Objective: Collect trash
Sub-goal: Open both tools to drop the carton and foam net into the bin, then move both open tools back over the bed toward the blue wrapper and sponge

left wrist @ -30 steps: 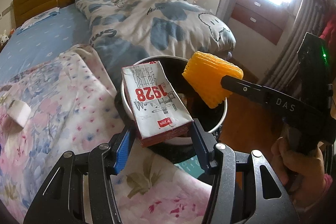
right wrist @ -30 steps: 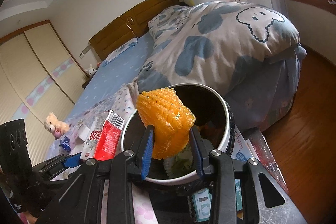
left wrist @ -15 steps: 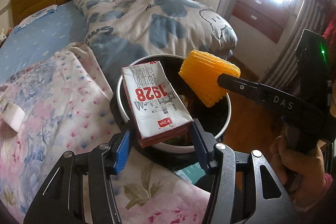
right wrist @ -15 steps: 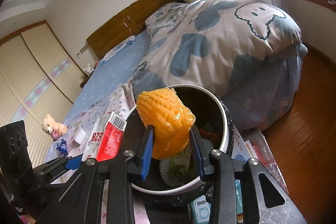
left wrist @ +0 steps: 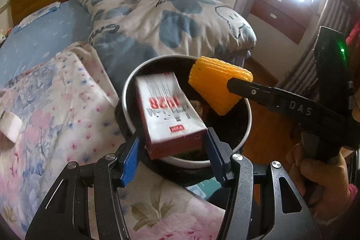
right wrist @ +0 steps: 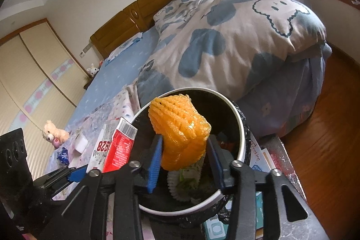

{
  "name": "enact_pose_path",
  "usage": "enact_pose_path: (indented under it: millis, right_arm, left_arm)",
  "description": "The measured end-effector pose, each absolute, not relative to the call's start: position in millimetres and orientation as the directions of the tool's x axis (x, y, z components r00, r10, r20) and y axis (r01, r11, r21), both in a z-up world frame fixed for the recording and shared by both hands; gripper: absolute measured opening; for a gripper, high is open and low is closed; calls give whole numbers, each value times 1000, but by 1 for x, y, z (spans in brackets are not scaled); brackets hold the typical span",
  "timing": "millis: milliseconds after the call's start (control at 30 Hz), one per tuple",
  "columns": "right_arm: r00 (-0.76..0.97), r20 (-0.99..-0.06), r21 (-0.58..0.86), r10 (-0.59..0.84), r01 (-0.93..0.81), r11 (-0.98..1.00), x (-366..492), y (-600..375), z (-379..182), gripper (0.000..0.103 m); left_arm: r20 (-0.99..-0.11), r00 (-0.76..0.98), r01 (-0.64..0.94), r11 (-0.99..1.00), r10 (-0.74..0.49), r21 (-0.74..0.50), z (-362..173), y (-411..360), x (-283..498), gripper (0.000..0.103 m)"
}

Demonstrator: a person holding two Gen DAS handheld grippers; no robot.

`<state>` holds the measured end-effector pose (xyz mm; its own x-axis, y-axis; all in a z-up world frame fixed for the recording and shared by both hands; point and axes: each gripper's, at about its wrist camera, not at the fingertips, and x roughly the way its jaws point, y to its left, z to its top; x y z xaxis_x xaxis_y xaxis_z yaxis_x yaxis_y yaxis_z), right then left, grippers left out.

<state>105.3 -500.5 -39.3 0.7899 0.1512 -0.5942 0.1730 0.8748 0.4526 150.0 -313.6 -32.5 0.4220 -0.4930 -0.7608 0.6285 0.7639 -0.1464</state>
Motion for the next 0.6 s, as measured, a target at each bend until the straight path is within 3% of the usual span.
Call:
enact_pose_path:
  millis: [67,167,600]
  right_arm:
    - [789,-597,451,146,179,874,106,-501,-40,54]
    - [792,-593,462,147,185,867,105,-502,-41,65]
    - [805,-565,468,183,130,874,98,-463,-36,76]
  left_arm:
    - [-764,418,614,773,-492,-162,-35,-308,152,65]
    - [-762,421,598,782,-492,-175,-37,-300,152,65]
    - [-768,456,462,857,-451,-229,-53,-220,144,67]
